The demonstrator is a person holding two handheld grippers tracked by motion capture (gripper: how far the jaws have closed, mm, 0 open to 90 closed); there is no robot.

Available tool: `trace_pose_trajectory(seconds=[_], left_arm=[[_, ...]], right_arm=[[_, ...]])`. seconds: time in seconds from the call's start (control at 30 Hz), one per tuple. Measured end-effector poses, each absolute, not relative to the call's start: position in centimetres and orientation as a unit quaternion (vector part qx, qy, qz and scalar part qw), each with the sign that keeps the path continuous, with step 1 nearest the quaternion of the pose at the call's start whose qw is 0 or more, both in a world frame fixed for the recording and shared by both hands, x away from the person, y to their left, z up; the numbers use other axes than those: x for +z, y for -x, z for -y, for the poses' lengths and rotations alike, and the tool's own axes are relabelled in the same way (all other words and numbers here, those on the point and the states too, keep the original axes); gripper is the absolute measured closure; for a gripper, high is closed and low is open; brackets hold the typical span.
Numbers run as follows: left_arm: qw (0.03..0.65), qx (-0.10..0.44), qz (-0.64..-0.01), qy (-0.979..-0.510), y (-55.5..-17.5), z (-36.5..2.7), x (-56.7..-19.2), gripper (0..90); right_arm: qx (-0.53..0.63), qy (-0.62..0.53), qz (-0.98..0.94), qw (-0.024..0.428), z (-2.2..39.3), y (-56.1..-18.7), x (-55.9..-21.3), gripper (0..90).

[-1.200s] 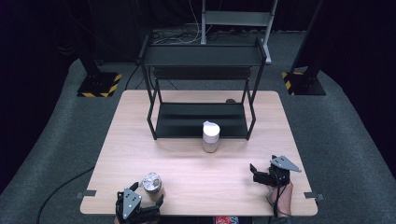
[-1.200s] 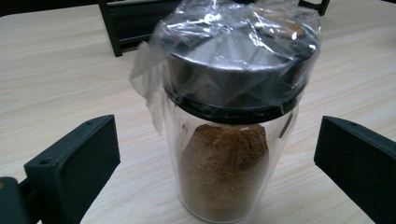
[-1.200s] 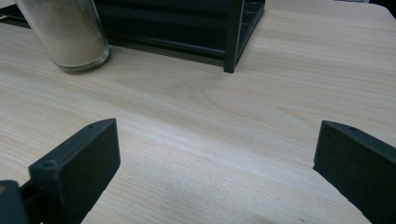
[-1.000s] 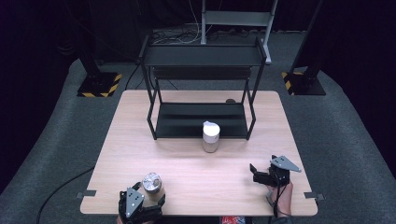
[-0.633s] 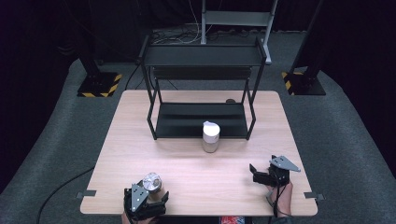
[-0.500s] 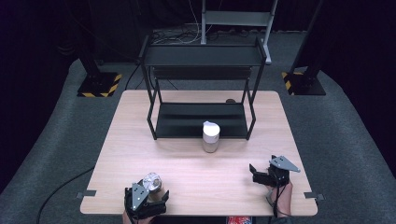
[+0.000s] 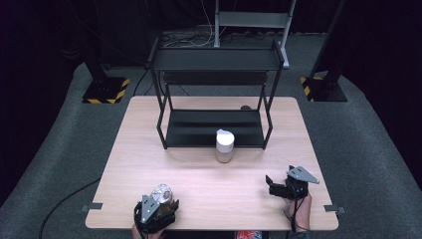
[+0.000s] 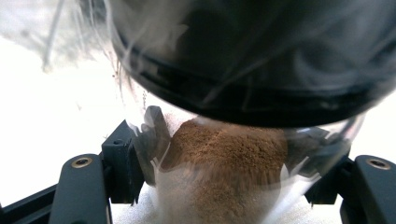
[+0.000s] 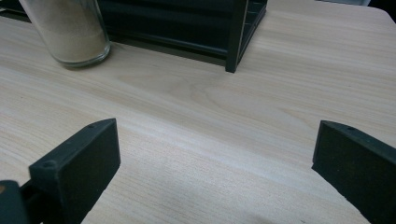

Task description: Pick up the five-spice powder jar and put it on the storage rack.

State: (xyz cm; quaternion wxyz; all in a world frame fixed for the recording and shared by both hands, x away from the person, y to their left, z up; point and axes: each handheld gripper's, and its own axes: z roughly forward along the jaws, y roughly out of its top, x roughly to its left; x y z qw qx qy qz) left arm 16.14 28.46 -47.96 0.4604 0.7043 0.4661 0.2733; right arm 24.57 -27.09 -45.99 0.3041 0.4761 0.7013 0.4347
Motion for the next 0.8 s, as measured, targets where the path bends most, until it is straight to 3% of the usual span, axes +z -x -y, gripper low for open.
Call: trace_pose_trajectory(seconds=[0.8], left_arm=[[0.469, 0.281, -0.437, -0.714, -16.0, -29.6, -46.2, 30.3]], right_arm=[[0.437, -0.47, -0.704, 0.303, 27.2, -24.6, -46.0, 0.0]])
